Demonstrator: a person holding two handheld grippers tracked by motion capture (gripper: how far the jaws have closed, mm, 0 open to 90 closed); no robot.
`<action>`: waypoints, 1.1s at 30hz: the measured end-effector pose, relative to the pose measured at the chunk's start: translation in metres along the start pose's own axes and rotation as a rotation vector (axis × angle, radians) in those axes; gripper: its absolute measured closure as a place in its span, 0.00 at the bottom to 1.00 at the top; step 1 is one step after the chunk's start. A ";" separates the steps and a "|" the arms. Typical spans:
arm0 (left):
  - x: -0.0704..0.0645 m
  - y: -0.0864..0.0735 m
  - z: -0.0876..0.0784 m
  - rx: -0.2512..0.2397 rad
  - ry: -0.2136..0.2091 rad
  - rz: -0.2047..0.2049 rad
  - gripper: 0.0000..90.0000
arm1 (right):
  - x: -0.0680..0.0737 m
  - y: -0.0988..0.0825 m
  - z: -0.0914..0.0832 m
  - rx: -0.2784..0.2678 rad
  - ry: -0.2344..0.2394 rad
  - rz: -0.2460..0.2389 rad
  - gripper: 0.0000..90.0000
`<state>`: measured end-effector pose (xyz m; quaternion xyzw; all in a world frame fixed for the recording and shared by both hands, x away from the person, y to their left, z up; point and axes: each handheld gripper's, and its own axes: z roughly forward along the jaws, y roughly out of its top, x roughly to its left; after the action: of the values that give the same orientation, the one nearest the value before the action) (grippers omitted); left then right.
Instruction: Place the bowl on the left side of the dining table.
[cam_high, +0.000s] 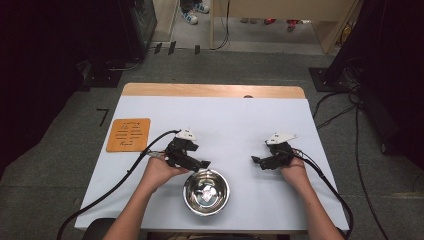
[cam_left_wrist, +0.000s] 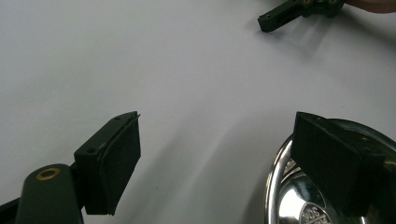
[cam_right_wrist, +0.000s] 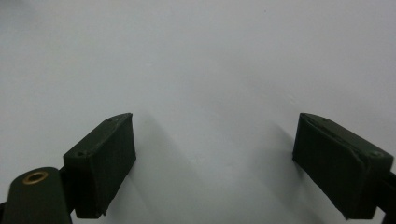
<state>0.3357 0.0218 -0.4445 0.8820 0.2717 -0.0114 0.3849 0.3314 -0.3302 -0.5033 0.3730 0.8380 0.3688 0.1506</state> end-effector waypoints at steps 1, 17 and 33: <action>-0.001 0.000 0.000 0.002 -0.004 0.001 0.18 | 0.000 0.000 0.000 0.000 0.000 0.000 0.14; -0.017 -0.008 -0.001 0.012 -0.033 0.067 0.26 | 0.000 0.000 0.000 -0.001 0.000 0.000 0.14; -0.022 -0.014 0.006 0.066 -0.084 0.101 0.45 | 0.000 0.000 0.000 0.000 0.000 0.000 0.14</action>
<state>0.3112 0.0152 -0.4529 0.9055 0.2099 -0.0377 0.3668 0.3314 -0.3302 -0.5033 0.3729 0.8379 0.3690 0.1506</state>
